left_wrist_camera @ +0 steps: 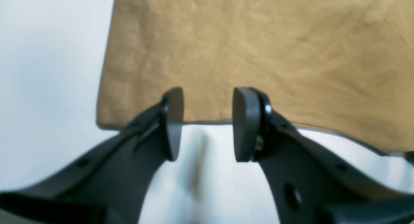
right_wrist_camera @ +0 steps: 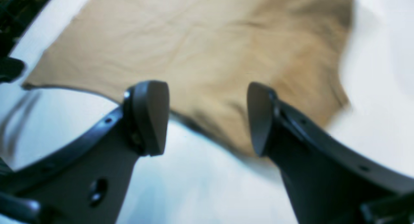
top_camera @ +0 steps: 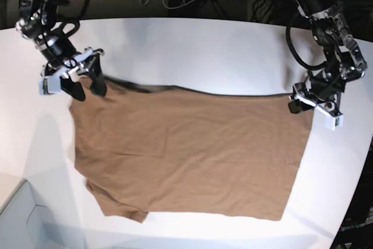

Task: Layout the t-shirt on the table in an organized manner, then fold the t-shirt properly
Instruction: 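Open the right gripper and release the t-shirt edge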

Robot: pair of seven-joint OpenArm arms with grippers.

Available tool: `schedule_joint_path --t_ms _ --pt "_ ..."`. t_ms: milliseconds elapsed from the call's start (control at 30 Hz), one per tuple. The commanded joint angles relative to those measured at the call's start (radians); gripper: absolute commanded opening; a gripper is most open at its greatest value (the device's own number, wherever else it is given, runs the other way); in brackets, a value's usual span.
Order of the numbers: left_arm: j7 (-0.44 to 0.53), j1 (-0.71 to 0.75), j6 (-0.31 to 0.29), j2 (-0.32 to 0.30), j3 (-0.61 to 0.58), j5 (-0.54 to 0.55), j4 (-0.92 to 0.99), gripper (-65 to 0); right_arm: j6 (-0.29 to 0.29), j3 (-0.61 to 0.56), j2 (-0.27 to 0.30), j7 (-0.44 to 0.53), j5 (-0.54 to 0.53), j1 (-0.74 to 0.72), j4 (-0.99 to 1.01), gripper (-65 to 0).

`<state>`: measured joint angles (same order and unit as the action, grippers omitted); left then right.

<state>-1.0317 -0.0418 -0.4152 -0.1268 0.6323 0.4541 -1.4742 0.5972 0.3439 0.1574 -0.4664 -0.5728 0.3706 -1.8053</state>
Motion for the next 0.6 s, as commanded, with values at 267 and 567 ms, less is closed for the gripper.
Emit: schedule_joint_path --t_ms 267,567 --pt "0.017 -0.014 -0.003 -0.009 0.001 0.016 -0.012 -40.4 0.01 -0.035 0.005 0.027 -0.017 0.008 0.218 -26.6" --pt "0.015 -0.01 -0.003 -0.009 0.004 0.016 -0.012 -40.4 0.01 -0.134 0.006 0.033 -0.017 -0.173 0.405 -26.6"
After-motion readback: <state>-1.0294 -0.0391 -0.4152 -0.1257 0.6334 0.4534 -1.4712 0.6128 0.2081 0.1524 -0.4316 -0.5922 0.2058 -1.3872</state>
